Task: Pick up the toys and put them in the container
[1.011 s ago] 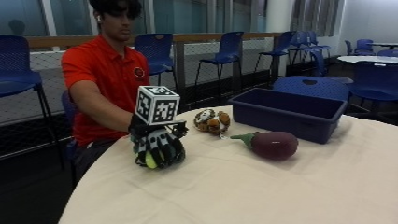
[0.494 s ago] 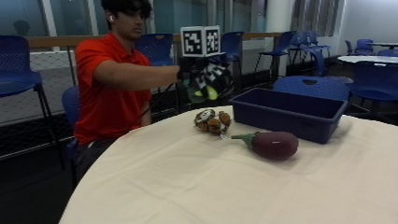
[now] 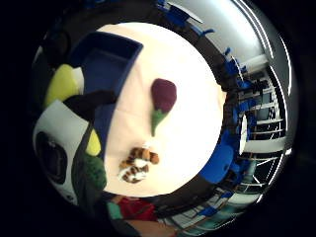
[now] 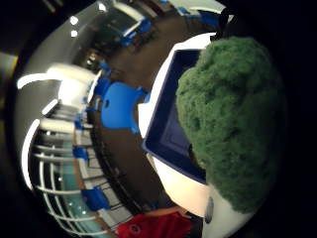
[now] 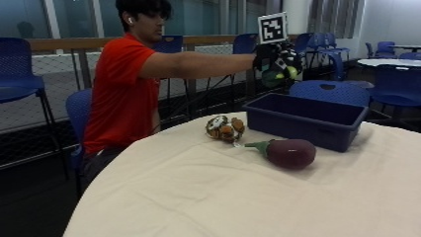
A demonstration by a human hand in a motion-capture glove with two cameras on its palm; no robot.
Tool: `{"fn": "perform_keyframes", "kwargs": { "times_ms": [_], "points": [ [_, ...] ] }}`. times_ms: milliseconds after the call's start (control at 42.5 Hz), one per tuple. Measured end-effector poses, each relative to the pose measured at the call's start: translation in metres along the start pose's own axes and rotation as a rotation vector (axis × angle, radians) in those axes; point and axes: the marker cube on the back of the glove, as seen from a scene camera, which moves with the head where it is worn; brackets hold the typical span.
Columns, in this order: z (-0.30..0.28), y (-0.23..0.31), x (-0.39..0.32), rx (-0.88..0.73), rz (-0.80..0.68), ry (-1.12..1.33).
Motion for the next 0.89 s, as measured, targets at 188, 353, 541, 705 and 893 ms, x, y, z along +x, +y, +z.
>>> {"fn": "perform_keyframes", "kwargs": {
  "times_ms": [188,353,541,705,893],
  "points": [
    [0.006,-0.018,-0.041,0.029,-0.138,-0.011],
    [0.021,-0.023,-0.040,0.014,-0.025,0.010],
    [0.033,-0.005,-0.021,-0.087,-0.096,-0.095],
    [0.046,0.029,0.038,-0.111,-0.111,0.056],
    [0.066,0.068,0.094,-0.157,-0.064,0.161]
  ]
}}
